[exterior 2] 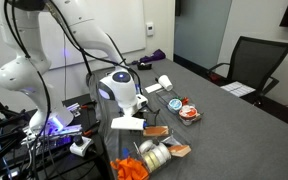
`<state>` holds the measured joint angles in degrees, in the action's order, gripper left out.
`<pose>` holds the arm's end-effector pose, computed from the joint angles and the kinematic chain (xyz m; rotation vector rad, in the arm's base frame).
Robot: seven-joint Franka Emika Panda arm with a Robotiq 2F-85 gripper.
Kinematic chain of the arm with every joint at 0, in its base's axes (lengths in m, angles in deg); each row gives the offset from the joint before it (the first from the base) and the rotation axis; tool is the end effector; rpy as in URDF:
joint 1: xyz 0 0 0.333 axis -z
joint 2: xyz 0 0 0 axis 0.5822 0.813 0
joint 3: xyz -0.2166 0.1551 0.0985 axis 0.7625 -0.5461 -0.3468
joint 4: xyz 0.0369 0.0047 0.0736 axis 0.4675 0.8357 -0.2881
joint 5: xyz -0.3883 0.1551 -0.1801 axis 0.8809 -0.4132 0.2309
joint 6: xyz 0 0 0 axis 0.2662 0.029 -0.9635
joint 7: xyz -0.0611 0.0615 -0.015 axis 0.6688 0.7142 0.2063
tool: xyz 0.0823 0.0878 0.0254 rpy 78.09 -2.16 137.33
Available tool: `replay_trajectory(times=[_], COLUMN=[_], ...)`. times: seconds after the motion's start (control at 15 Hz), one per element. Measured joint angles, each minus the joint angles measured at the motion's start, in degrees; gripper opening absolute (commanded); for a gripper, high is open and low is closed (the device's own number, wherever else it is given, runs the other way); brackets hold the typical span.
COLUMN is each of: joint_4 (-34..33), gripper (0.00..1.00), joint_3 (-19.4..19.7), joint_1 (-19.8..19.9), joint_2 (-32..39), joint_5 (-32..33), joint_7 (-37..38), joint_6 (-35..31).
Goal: Move the black cup to the right
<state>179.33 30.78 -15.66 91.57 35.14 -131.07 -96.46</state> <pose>0.3581 -0.2859 0.0347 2.7223 1.5153 0.0796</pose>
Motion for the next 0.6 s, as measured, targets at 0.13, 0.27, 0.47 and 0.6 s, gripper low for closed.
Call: replay_trajectory(times=[0.13, 0.27, 0.47, 0.6], joint_4=[0.4, 1.0, 2.6, 3.9], gripper=[0.98, 1.00, 1.00, 1.00], joint_3=[0.0, 0.2, 0.7, 1.4], joint_1=[0.0, 0.1, 0.2, 0.2], joint_2=[-0.1, -0.7, -2.2, -3.8], joint_5=[0.0, 0.1, 0.5, 1.4], joint_7=[-1.6, -3.7, -7.0, -8.6], joint_6=[-0.6, -0.9, -1.0, -1.0])
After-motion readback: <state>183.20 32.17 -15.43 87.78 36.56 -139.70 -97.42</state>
